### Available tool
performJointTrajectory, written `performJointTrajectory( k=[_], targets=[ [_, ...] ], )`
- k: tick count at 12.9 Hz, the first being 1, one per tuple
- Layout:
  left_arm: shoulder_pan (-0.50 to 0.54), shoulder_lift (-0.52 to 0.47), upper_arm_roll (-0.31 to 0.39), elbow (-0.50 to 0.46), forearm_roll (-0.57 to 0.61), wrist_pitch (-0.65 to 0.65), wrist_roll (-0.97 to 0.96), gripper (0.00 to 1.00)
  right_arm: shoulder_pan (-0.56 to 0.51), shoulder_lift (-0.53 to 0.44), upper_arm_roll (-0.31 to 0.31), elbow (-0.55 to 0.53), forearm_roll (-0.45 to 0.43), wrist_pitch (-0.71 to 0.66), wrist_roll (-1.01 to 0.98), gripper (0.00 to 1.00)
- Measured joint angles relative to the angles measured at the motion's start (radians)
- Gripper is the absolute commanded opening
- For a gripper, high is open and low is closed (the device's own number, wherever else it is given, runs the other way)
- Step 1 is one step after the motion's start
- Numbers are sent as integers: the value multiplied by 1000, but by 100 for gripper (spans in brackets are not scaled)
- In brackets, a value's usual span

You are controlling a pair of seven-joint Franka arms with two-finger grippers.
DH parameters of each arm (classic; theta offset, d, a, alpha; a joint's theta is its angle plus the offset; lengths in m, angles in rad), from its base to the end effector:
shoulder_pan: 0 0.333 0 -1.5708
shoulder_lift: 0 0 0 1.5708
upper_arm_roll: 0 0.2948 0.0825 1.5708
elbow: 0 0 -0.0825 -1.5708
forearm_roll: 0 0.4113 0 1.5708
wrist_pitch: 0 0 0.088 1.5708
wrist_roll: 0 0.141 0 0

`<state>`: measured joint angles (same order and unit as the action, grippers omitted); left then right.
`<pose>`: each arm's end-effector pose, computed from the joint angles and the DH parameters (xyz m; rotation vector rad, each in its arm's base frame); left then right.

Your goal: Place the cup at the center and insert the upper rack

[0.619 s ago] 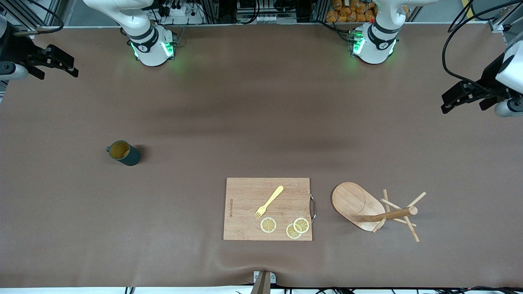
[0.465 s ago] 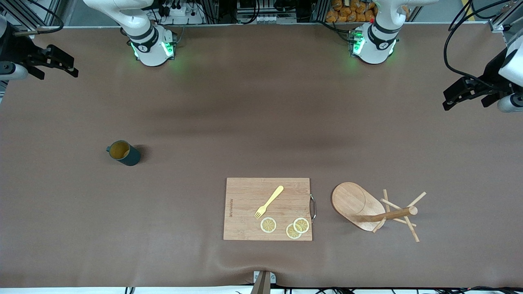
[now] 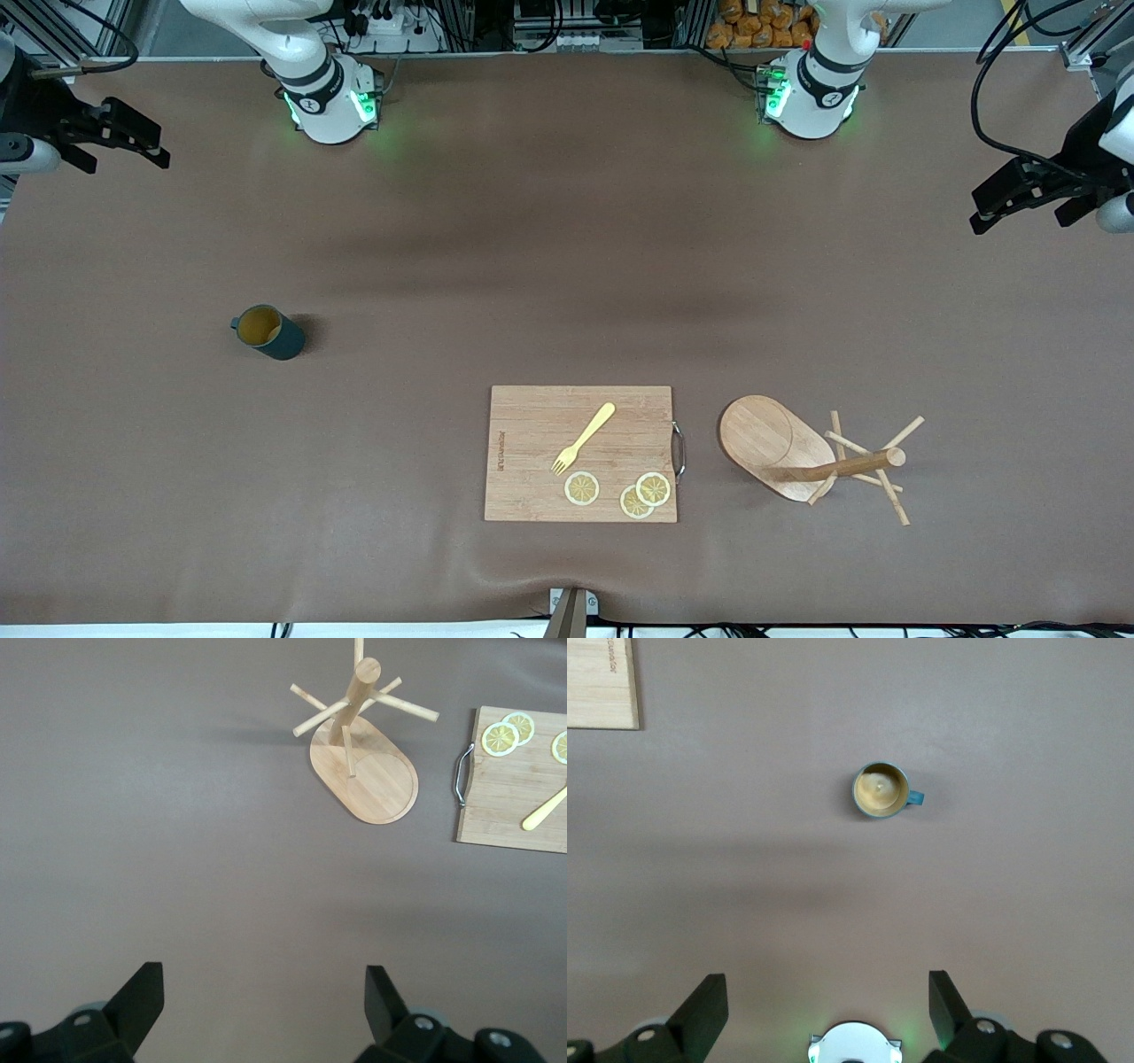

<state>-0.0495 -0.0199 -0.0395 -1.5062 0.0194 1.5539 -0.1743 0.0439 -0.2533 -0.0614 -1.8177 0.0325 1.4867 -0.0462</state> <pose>0.5748 -0.0487 0.6116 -3.1257 -0.1349 -0.1090 0.4936 -0.0066 0.5767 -3.0887 -0.0505 0.1184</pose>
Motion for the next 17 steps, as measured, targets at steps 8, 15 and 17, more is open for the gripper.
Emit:
performJointTrajectory(
  k=[8,15,17],
  targets=[
    [0,16,3,0,0,0,0,100,1,231,11,-27,2,188,188,100],
    [1,22,3,1,0,1,0,100,4,449,12,-134,22,497,305,100],
    [1,22,3,3,0,1,0,100,3,483,11,-153,22,546,311,100]
  ],
)
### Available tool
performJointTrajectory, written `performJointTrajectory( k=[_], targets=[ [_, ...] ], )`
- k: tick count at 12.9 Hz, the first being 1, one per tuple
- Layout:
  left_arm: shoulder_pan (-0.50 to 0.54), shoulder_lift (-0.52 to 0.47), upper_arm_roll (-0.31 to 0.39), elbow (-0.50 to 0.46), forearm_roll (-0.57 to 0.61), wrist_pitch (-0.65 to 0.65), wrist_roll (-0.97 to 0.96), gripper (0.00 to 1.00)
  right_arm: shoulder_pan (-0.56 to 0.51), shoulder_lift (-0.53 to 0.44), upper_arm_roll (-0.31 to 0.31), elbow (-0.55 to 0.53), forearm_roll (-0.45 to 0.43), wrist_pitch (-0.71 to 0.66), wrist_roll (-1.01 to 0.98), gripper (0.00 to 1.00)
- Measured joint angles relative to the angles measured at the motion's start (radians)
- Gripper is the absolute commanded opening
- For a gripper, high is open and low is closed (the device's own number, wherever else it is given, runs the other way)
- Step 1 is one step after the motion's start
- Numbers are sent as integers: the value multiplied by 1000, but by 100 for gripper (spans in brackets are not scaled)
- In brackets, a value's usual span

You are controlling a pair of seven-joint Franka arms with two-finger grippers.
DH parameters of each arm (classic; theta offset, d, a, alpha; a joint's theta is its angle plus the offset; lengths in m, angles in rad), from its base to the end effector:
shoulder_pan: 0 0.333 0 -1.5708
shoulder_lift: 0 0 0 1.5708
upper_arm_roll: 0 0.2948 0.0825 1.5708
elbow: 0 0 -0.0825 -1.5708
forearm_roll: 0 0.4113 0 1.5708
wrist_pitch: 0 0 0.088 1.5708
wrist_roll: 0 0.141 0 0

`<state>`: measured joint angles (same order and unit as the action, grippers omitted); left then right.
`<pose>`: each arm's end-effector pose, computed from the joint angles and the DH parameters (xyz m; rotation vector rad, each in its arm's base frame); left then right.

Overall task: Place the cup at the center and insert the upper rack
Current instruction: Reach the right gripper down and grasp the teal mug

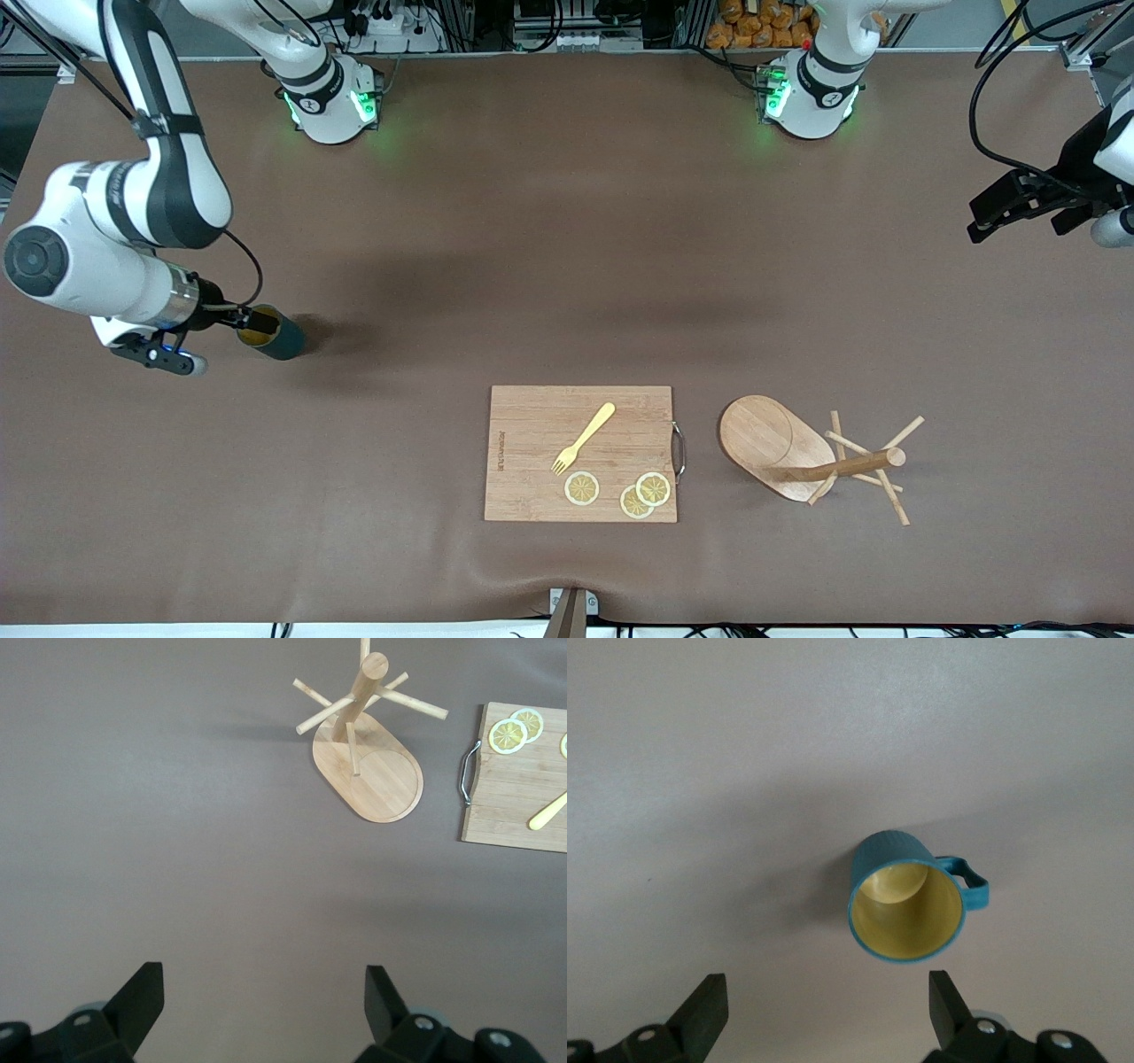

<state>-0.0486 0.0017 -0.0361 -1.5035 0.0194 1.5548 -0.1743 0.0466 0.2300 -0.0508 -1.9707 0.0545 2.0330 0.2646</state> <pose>0.5810 -0.0465 0.6005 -3.1246 -0.1413 -0.0808 0.5918 0.0023 0.2721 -3.0830 0.4610 0.2662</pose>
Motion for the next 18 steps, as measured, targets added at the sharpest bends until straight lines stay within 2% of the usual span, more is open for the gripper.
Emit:
performJointTrajectory(
  k=[7,10,12,13,18],
  targets=[
    [12,1,2,0,0,4,0,100,0,140,-2,-45,1,173,47,100],
    [12,4,2,0,0,4,0,100,3,148,1,-84,1,222,63,37],
    [12,9,2,0,0,5,0,100,3,148,1,-86,1,223,64,8],
    [12,13,2,0,0,5,0,100,3,148,1,-86,1,223,64,0],
    [12,17,0,0,0,7,0,100,3,147,1,-83,1,223,64,0]
  ],
)
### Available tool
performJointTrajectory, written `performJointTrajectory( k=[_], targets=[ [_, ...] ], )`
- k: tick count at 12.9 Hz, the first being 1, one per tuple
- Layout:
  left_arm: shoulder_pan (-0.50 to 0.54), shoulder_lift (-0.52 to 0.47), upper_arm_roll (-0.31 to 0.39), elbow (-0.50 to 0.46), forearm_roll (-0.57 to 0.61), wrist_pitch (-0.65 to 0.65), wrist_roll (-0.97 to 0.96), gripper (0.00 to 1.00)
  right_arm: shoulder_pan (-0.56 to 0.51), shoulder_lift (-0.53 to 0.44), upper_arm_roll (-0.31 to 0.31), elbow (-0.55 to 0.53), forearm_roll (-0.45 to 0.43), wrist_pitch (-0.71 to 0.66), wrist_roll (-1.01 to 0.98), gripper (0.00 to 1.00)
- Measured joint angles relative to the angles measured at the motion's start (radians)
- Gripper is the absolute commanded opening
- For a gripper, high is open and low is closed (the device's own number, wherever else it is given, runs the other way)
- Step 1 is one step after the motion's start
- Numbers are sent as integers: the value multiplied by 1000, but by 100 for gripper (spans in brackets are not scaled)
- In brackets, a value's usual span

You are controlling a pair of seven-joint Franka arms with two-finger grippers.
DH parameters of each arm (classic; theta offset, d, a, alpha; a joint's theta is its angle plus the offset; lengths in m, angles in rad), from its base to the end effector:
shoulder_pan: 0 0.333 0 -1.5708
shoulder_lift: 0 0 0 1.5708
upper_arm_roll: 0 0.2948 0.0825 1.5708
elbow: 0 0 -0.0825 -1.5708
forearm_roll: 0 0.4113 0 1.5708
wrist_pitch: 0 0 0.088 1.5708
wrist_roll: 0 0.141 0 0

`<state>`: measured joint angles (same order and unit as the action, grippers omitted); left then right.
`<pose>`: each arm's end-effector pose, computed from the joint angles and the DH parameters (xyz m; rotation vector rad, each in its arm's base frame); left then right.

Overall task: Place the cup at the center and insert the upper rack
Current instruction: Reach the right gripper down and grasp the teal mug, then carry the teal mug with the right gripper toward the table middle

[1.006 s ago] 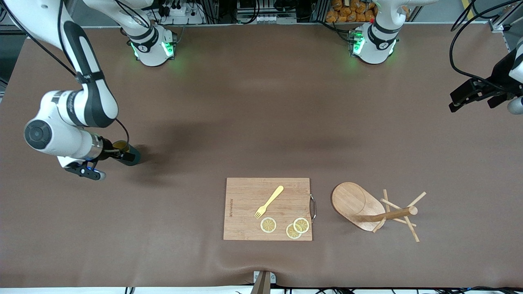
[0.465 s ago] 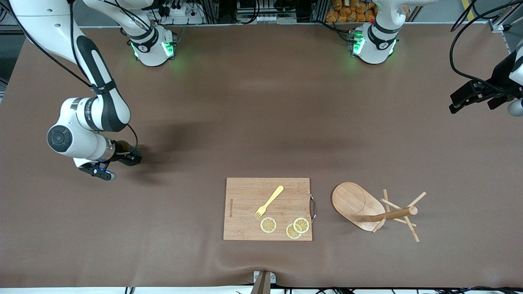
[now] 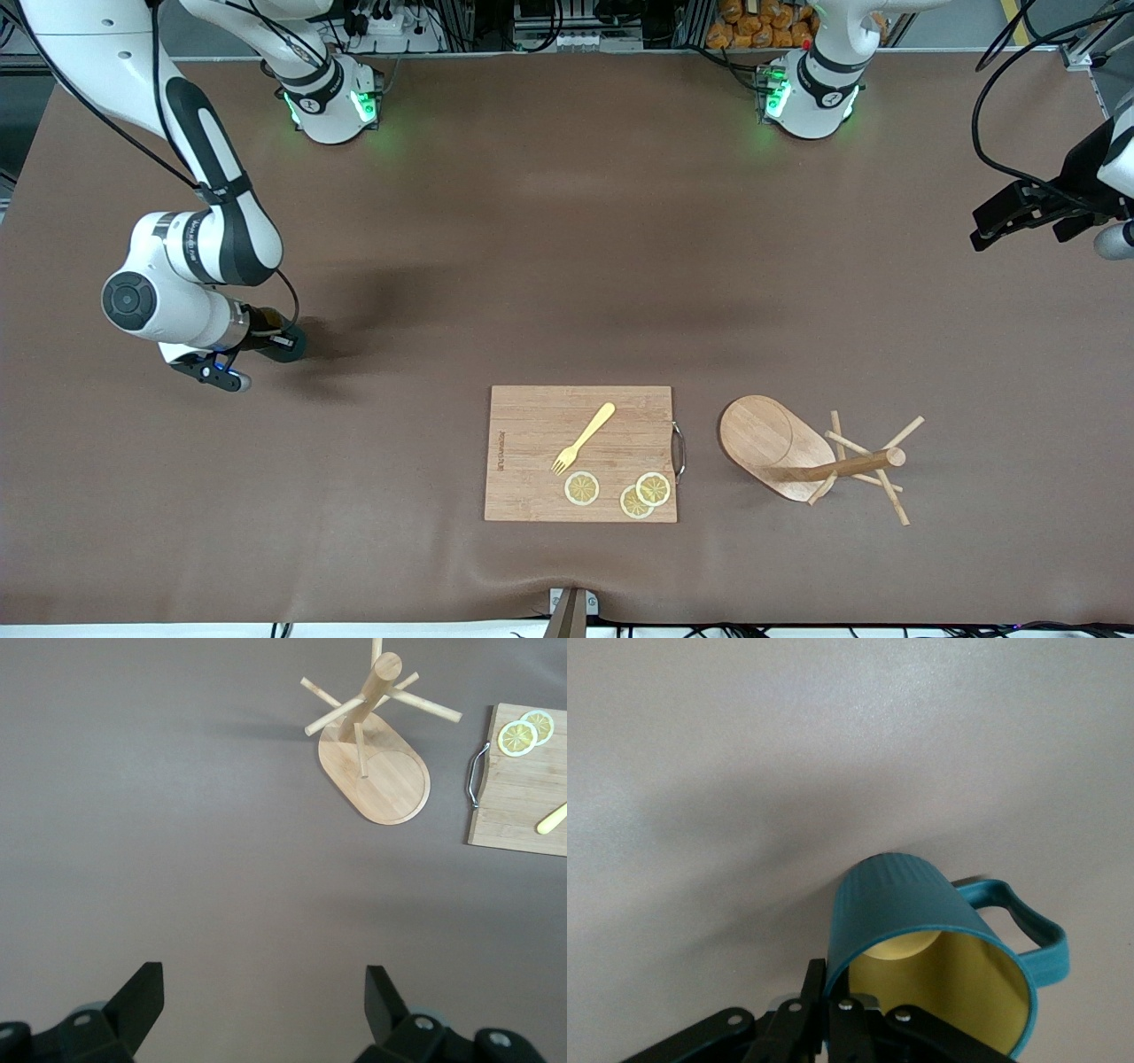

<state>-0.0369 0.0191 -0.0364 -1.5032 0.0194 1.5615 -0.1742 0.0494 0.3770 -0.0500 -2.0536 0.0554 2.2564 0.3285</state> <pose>0.5870 -0.0402 0.5911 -3.1232 -0.1586 -0.0645 0.5785 0.0016 0.1651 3.0700 -0.5682 -0.2731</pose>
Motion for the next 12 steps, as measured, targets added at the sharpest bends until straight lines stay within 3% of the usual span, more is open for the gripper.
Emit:
performJointTrajectory(
  k=[3,6,9,12],
  targets=[
    [-4,11,-7,0,0,1,0,100,6,-5,1,9,0,-11,0,0],
    [-4,13,-7,0,0,2,0,100,54,-30,3,92,-1,-176,75,0],
    [-4,13,-7,4,0,4,0,100,166,-94,9,204,-1,-345,201,0],
    [-3,13,-7,5,0,4,0,100,325,-133,15,303,0,-426,398,0]
  ],
)
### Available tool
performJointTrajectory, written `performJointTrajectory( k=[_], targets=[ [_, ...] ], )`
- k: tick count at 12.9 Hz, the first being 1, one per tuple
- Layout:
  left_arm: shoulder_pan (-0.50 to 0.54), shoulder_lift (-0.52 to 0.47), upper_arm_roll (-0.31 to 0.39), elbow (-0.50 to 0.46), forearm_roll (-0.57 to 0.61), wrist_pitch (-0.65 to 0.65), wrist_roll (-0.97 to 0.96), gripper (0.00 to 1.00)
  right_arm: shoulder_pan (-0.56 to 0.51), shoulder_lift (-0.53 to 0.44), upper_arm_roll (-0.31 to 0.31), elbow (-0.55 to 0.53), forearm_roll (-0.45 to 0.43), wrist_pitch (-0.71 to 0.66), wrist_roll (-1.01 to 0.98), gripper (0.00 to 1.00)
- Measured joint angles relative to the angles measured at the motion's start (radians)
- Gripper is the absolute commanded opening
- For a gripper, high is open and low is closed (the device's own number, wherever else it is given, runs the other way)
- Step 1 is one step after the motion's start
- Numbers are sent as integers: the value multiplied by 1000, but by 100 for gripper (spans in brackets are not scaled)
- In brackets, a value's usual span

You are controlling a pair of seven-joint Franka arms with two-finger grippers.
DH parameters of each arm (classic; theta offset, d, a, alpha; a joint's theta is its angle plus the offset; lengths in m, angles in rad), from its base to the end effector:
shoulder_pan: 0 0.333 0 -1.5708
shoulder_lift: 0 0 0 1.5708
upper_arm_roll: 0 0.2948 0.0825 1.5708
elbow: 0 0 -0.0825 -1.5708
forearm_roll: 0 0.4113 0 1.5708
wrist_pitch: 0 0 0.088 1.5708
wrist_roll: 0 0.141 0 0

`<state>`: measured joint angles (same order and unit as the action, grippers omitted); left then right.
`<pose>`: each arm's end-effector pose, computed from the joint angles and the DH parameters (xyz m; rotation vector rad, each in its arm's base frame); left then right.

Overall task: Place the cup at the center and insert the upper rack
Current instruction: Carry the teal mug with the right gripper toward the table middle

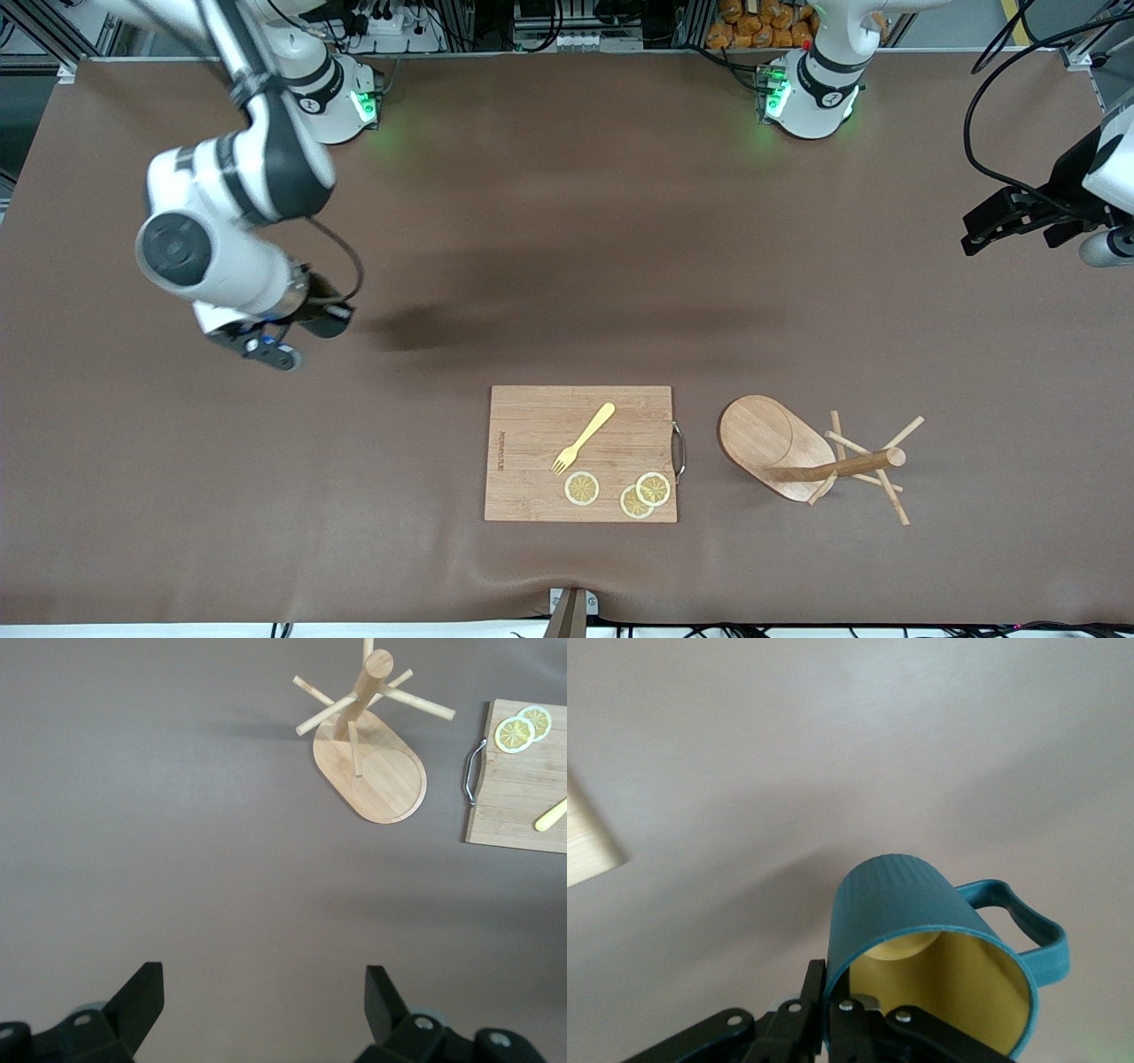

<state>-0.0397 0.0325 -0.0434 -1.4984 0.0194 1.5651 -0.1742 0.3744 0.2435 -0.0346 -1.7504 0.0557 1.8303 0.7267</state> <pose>0.5907 -0.0461 0.5859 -3.1243 -0.1432 -0.0567 0.5859 0.2147 0.3523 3.0232 -0.6211 -0.2523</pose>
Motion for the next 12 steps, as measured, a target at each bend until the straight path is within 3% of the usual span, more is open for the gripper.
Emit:
performJointTrajectory(
  k=[5,8,12],
  targets=[
    [1,0,0,0,0,0,0,100,258,24,4,79,71,12,236,0],
    [1,0,1,0,0,0,0,100,347,94,4,97,136,100,277,0],
    [0,1,-1,0,0,-1,0,100,437,218,3,100,160,214,376,0]
  ],
)
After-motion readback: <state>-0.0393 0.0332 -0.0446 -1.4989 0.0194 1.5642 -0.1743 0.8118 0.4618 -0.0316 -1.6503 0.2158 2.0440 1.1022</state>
